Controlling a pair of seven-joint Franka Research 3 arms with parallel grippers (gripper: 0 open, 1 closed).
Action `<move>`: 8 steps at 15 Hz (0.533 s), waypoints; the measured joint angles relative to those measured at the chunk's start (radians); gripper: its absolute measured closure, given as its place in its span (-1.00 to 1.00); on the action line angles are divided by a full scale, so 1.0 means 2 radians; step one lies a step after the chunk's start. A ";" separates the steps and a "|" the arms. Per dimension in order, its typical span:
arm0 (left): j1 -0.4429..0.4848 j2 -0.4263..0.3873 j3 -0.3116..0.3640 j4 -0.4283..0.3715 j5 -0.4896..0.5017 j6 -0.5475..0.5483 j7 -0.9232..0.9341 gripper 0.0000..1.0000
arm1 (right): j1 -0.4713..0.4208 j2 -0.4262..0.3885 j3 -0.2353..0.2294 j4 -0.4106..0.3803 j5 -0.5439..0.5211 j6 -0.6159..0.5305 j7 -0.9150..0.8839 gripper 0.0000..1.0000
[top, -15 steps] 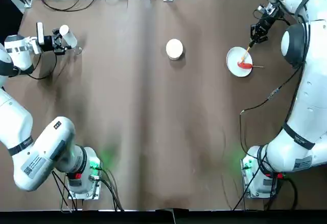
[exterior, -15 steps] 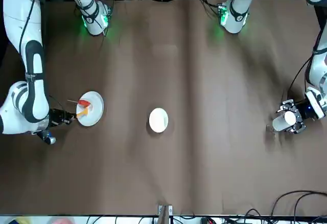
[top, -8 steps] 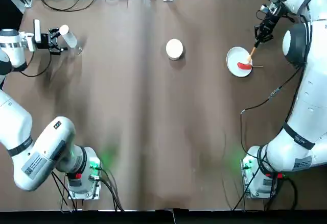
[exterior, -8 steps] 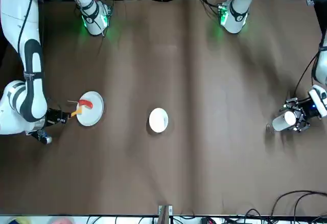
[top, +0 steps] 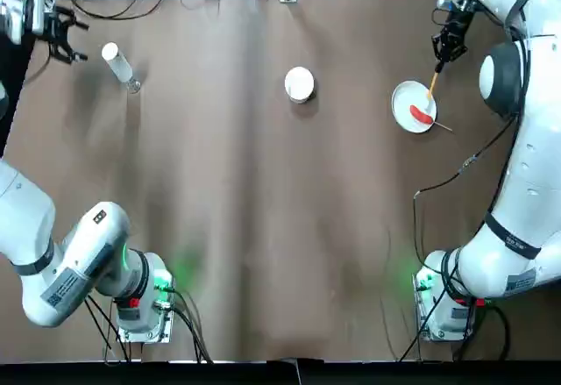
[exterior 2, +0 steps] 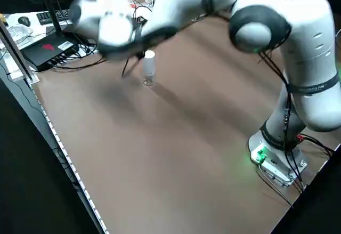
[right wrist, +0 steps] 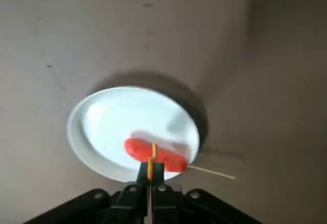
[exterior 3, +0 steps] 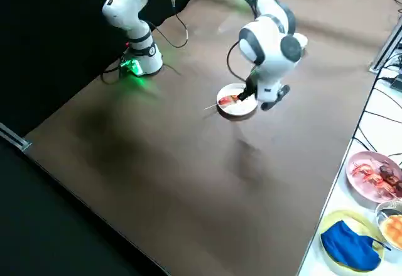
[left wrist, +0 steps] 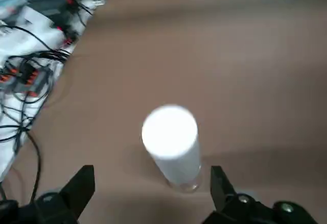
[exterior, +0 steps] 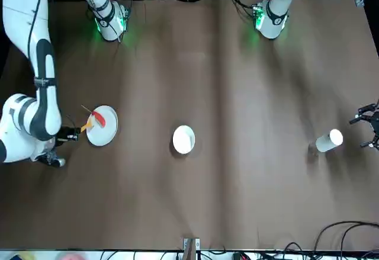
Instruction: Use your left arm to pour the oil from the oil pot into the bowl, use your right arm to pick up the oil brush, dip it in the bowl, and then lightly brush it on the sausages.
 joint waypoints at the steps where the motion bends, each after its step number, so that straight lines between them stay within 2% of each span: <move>1: -0.025 -0.024 -0.001 -0.001 0.032 0.000 -0.050 -1.00 | 0.009 0.000 0.000 0.002 -0.001 -0.001 0.007 0.91; 4: -0.103 -0.072 -0.004 -0.005 0.115 0.005 -0.197 -1.00 | 0.021 0.001 0.000 0.001 -0.012 -0.003 0.020 0.91; 8: -0.193 -0.095 -0.004 -0.012 0.203 0.009 -0.334 -1.00 | 0.027 0.002 0.001 0.000 -0.120 -0.016 0.031 0.91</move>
